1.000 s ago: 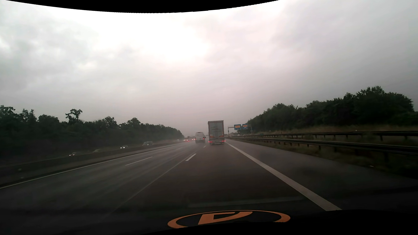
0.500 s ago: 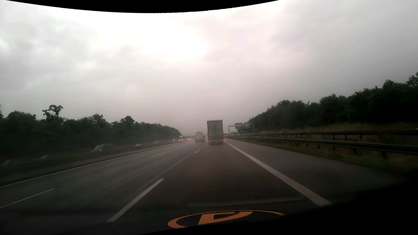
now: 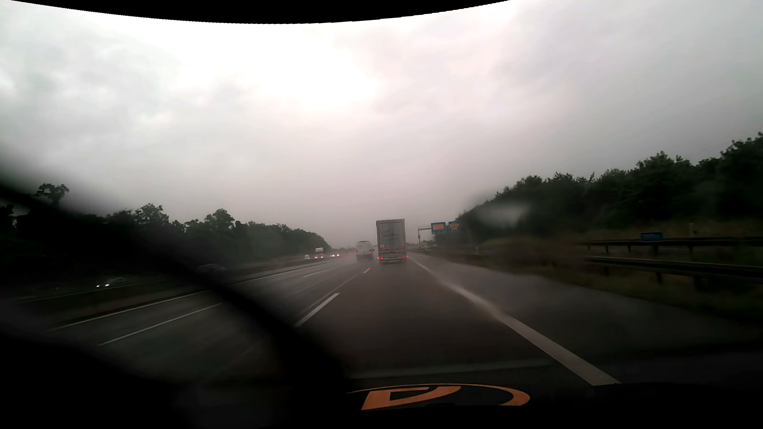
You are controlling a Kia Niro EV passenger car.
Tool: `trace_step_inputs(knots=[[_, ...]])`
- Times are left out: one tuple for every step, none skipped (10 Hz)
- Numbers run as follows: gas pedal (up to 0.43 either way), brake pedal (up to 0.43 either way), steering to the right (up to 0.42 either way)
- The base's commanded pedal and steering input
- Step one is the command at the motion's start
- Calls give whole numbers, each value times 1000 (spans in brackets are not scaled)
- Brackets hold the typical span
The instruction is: Follow the waypoints while adhering to traffic rules and regulations
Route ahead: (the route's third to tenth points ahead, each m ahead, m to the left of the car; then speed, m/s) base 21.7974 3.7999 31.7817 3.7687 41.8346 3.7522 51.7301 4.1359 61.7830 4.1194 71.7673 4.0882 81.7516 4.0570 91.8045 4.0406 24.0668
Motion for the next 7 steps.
trace_step_inputs(knots=[[110, 0, -1], [110, 0, -1], [110, 0, -1], [110, 0, -1], [110, 0, -1], [110, 0, -2], [110, 0, -2]])
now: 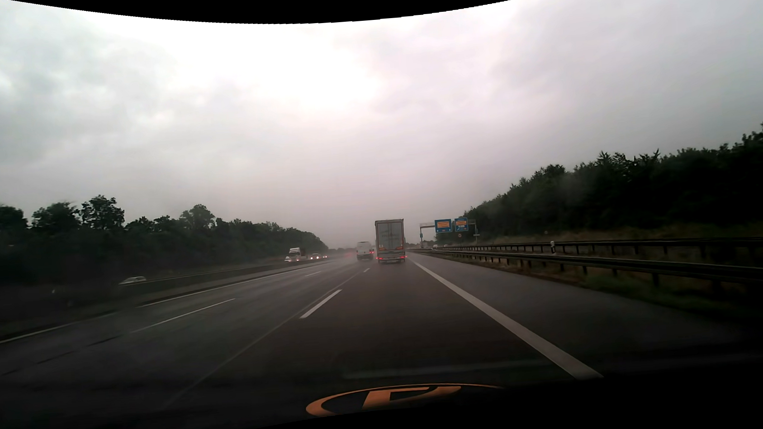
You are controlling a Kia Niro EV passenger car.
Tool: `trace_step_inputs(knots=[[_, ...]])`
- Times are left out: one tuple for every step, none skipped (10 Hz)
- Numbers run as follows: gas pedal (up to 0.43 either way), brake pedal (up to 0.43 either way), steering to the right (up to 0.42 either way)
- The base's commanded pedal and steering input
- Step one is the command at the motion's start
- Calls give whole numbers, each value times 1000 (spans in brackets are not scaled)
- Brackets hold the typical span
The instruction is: Follow the waypoints while adhering to traffic rules and regulations
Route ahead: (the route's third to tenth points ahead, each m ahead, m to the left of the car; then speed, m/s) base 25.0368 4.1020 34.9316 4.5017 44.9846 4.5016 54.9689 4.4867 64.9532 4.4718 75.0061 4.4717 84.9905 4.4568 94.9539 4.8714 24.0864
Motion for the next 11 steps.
trace_step_inputs(knots=[[110, 0, -2], [98, 0, -2], [98, 0, -2], [87, 0, -2], [79, 0, -2], [67, 0, -2], [67, 0, -3], [67, 0, -2], [67, 0, -2], [67, 0, -2], [67, 0, -2]])
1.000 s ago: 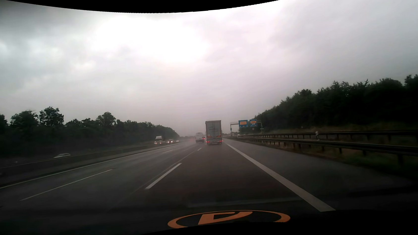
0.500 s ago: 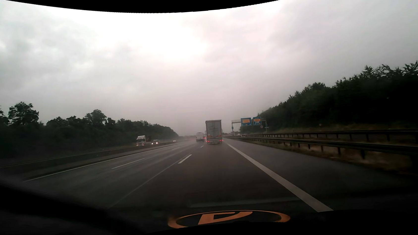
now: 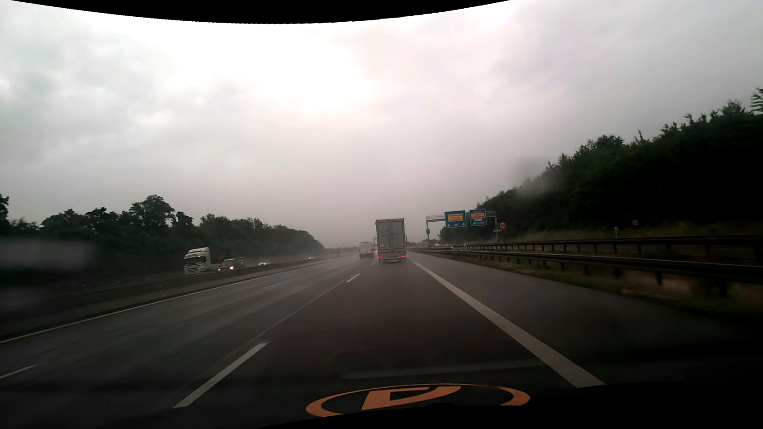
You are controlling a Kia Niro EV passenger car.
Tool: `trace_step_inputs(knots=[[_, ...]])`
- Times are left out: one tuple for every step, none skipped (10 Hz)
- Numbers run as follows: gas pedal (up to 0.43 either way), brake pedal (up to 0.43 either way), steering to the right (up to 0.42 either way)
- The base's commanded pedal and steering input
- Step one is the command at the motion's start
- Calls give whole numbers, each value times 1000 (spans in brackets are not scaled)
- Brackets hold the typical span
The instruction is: Follow the waypoints while adhering to traffic rules and regulations
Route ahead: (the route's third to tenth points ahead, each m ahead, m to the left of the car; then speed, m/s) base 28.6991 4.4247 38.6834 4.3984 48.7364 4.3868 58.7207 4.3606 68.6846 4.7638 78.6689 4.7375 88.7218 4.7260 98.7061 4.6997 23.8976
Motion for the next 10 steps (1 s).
trace_step_inputs(knots=[[67, 0, -2], [79, 0, -2], [79, 0, -2], [79, 0, -2], [79, 0, -2], [79, 0, -3], [79, 0, -2], [87, 0, -2], [87, 0, -2], [87, 0, -3]])
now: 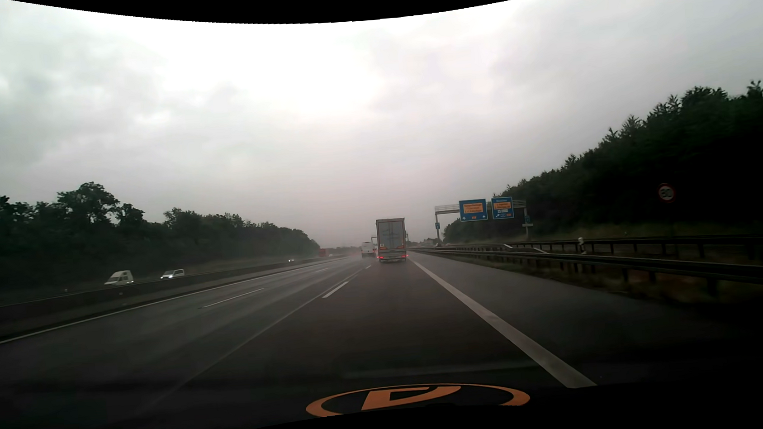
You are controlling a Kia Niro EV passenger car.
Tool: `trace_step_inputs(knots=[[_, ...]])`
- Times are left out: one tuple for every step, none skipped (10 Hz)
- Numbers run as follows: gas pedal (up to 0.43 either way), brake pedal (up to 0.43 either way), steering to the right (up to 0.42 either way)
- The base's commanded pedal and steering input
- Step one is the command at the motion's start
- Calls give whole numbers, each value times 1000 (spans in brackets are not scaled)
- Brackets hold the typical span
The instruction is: Follow the waypoints while adhering to traffic rules and regulations
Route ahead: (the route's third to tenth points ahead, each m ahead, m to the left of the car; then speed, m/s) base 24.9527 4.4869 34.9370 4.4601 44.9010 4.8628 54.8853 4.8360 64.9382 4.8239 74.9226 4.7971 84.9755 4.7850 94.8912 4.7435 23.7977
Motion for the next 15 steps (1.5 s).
trace_step_inputs(knots=[[87, 0, -3], [87, 0, -2], [87, 0, -3], [87, 0, -2], [87, 0, -2], [87, 0, -2], [87, 0, -2], [87, 0, -2], [87, 0, -2], [87, 0, -2], [87, 0, -2], [98, 0, -2], [98, 0, -3], [87, 0, -3], [28, 0, -3]])
